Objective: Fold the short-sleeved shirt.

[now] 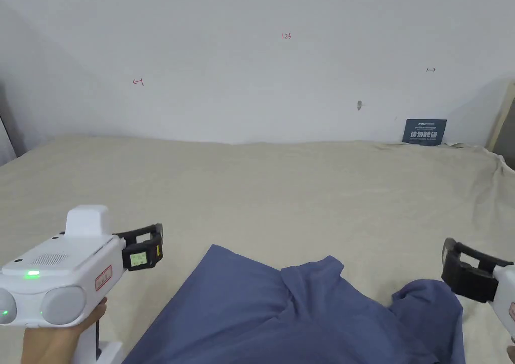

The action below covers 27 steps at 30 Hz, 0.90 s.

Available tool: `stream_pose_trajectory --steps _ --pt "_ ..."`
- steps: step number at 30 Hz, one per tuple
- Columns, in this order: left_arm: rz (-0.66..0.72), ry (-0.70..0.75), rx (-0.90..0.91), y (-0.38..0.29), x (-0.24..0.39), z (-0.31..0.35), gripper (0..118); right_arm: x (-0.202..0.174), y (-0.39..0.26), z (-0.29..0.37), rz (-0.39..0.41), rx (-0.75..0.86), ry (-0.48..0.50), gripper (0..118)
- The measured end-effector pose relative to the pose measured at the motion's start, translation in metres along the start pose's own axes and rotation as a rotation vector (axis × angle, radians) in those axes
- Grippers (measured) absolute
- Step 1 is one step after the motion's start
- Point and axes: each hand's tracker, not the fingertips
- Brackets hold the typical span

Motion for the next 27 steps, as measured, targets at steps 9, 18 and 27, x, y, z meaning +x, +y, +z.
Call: stream_pose_trajectory --steps 9,18,27 --pt "-0.051 -0.029 0.206 0.010 0.046 0.008 64 -0.023 0.011 0.014 0.074 0.191 -0.050 66" --pt "-0.091 -0.086 0.233 -0.007 0.068 0.015 0 -0.023 -0.002 0.021 0.077 0.272 -0.064 0" --pt "-0.071 -0.099 0.190 -0.012 0.066 0.009 0 -0.022 -0.007 0.018 0.067 0.260 -0.058 0"
